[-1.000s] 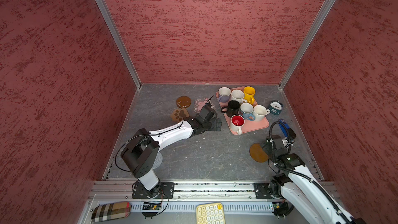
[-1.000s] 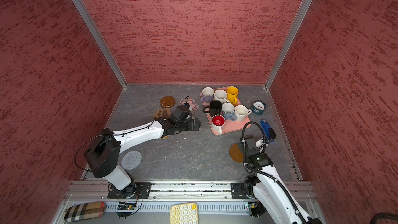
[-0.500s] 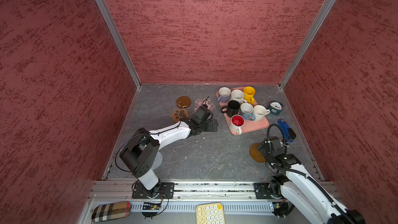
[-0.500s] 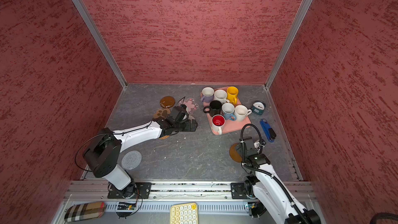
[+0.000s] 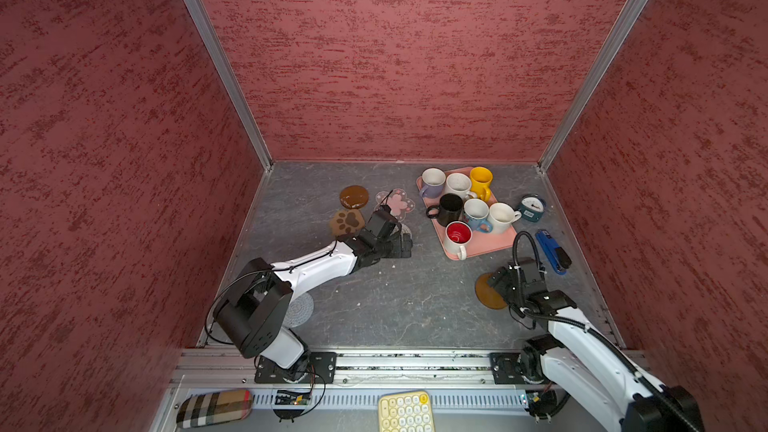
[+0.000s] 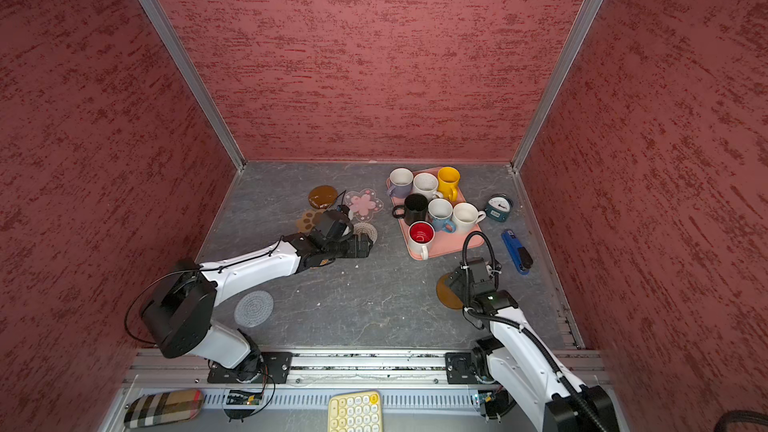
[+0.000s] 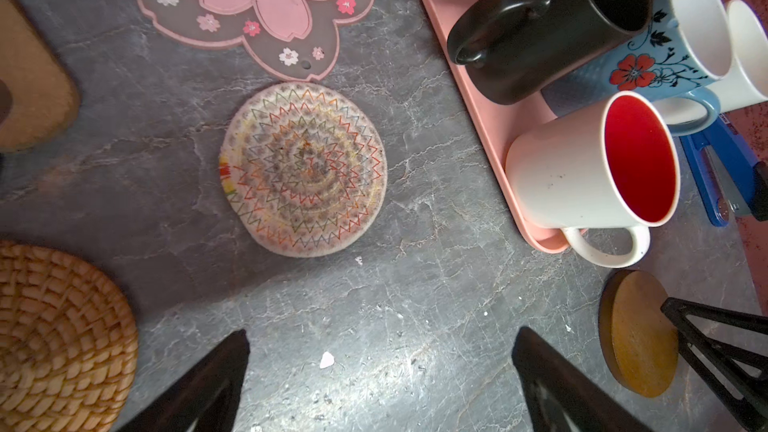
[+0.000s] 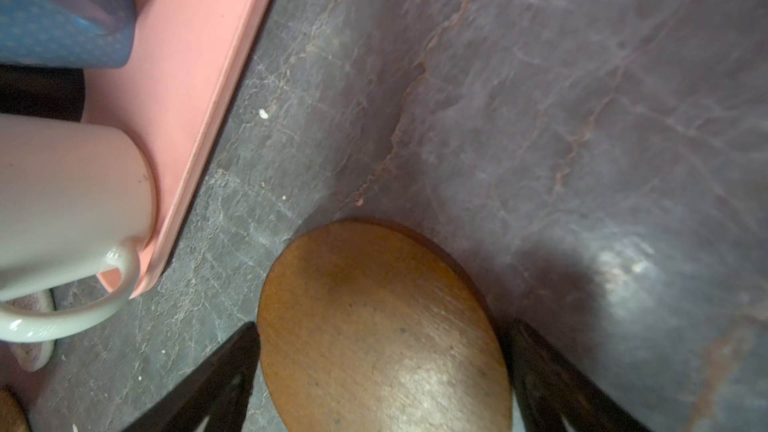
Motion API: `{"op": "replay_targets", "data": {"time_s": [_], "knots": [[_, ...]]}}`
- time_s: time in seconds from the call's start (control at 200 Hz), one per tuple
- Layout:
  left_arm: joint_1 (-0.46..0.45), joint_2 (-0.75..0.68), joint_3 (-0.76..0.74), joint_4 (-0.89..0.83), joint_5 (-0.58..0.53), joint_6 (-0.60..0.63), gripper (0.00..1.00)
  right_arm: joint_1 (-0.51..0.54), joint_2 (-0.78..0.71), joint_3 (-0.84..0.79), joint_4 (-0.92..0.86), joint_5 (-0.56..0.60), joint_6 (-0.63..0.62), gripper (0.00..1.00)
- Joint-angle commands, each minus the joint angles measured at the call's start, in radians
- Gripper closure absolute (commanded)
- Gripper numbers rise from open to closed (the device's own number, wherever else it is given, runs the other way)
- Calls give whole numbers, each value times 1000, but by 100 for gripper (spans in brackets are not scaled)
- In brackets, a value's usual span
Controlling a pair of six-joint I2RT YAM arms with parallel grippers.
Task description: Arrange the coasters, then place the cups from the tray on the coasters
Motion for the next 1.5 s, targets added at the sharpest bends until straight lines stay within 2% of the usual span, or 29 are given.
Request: {"op": "replay_targets", "data": {"time_s": [0.0,0.306,0.616,1.017,1.257,1.498], "knots": [[7,-27,-20,5,-19,-7,0,9,15,15,17,-103,-27,7],[12,-33,-22,-4,-23,-12,0,81,93,59,35,-150,-92,7],[54,-72,-48,-8,1,-17,0,196,174,78,144,-179,-39,7],[99,-132,-104,-22,11,-16,0,317,370,209,187,-106,-83,7],[131,-157,-135,-17,25,-17,0,340,435,247,202,-111,-118,7],[150,-167,-133,-35,28,-7,0,420,551,350,215,-90,-150,6]]}}
